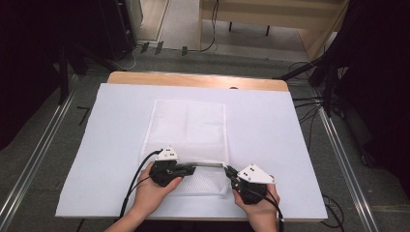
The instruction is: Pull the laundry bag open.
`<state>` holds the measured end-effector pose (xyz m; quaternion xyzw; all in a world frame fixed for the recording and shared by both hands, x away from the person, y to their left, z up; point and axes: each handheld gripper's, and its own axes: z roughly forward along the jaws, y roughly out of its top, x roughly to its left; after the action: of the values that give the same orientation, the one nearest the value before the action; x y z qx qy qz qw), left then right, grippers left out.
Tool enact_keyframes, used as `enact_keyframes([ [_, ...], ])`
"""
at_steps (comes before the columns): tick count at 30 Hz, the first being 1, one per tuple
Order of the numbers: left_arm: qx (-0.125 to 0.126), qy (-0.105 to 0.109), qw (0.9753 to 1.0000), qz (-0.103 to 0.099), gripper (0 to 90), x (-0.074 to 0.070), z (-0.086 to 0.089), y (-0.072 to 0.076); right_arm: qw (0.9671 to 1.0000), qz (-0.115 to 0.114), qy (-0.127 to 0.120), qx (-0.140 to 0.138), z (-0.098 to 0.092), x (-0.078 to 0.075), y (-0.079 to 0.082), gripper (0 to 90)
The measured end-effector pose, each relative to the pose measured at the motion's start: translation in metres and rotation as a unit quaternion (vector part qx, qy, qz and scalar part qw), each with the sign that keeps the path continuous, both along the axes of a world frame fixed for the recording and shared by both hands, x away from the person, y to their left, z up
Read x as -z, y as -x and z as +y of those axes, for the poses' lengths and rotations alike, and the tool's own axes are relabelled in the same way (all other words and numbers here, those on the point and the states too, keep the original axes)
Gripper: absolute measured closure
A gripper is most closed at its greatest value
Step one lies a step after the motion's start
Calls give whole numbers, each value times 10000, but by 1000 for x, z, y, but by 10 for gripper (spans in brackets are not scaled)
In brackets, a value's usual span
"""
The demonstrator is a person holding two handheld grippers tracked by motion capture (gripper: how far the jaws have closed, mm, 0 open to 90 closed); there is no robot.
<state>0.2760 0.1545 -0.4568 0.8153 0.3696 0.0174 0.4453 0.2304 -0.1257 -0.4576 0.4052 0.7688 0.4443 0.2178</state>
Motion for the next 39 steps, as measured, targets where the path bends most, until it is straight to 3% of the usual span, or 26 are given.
enact_keyframes([
  [21,-526,69,9985,139,876,-3,68,11,9997,-26,26,225,-17,-2,-3,878],
  [28,-568,25,9983,133,876,-6,89,19,9996,-8,1,289,-22,-2,-5,878],
  [39,-874,96,9959,215,876,-6,124,20,9994,10,-22,346,-25,-1,-5,878],
])
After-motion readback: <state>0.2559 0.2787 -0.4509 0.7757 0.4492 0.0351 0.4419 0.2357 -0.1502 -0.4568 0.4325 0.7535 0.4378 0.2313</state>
